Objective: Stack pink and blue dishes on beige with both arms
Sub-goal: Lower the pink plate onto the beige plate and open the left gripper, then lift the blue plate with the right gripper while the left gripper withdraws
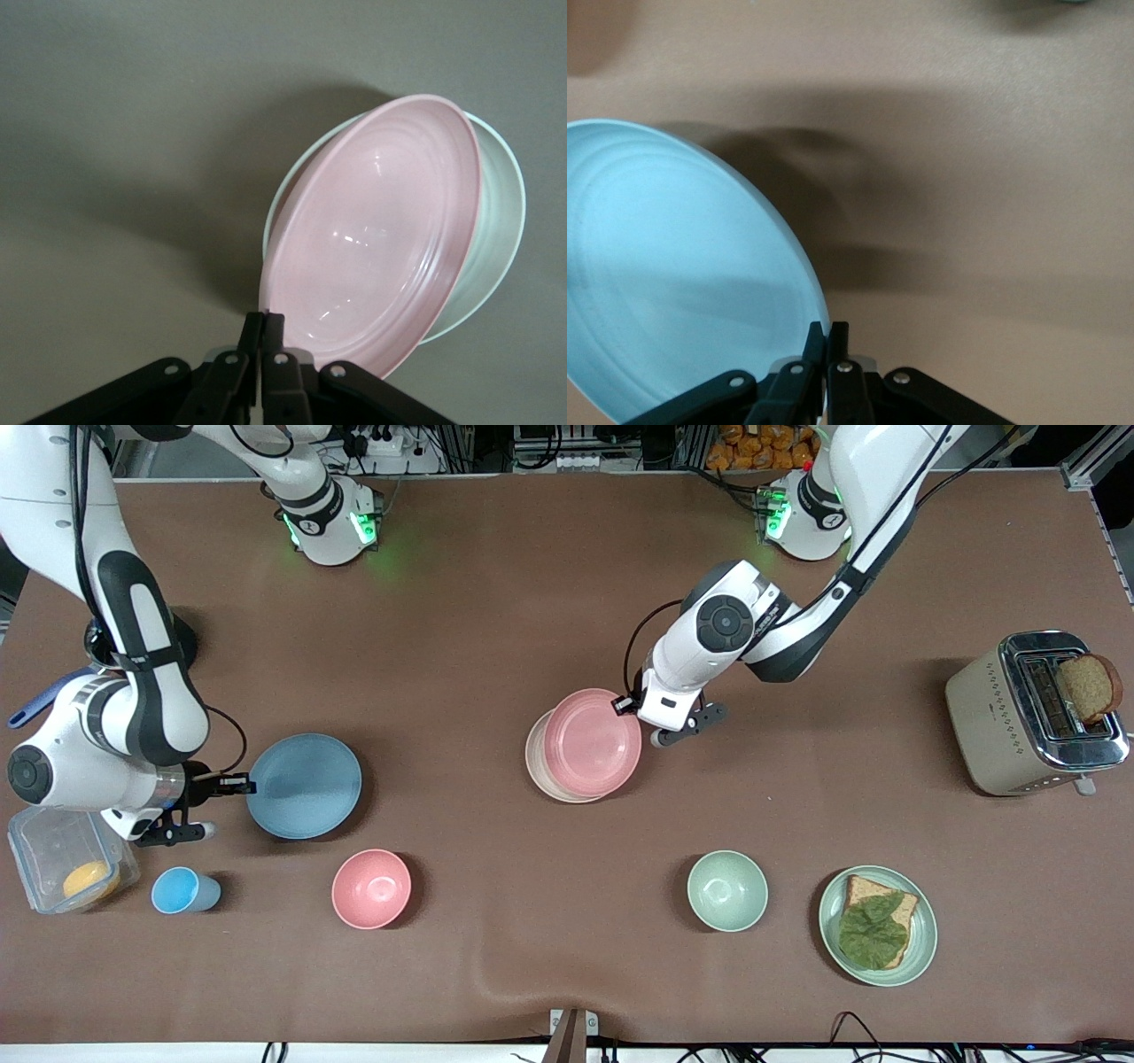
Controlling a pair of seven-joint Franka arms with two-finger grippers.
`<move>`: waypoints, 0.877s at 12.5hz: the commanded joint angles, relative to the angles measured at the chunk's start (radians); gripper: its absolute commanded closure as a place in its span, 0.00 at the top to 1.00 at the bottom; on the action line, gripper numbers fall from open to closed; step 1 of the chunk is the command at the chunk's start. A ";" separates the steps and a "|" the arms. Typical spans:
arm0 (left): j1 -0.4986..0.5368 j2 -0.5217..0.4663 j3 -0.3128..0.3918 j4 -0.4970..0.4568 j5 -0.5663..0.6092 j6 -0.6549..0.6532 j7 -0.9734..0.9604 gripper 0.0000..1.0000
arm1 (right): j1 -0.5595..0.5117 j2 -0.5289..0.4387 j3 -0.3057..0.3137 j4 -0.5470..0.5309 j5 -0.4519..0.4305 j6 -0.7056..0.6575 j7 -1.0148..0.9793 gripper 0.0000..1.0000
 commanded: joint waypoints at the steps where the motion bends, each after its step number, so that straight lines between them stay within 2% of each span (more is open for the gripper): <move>1: -0.032 0.048 0.007 0.052 0.036 0.010 -0.046 0.00 | 0.002 -0.043 0.010 -0.014 0.023 -0.050 0.026 0.00; 4: -0.071 0.068 0.048 0.074 0.059 0.010 -0.058 0.00 | 0.004 -0.060 0.026 -0.014 0.024 -0.092 0.064 0.00; 5: -0.078 0.074 0.065 0.087 0.059 0.010 -0.057 0.10 | 0.004 -0.066 0.033 -0.014 0.024 -0.111 0.087 0.00; 6: -0.078 0.082 0.068 0.095 0.061 0.009 -0.060 0.79 | 0.004 -0.069 0.043 -0.014 0.024 -0.118 0.103 0.00; 7: -0.077 0.079 0.068 0.104 0.067 0.009 -0.063 1.00 | 0.002 -0.071 0.049 -0.014 0.024 -0.119 0.109 0.00; 9: -0.066 0.059 0.068 0.130 0.067 -0.003 -0.064 1.00 | 0.004 -0.080 0.050 -0.014 0.024 -0.141 0.117 0.00; 11: -0.034 -0.022 0.070 0.140 0.068 -0.063 -0.063 1.00 | 0.004 -0.099 0.079 -0.014 0.024 -0.171 0.172 0.00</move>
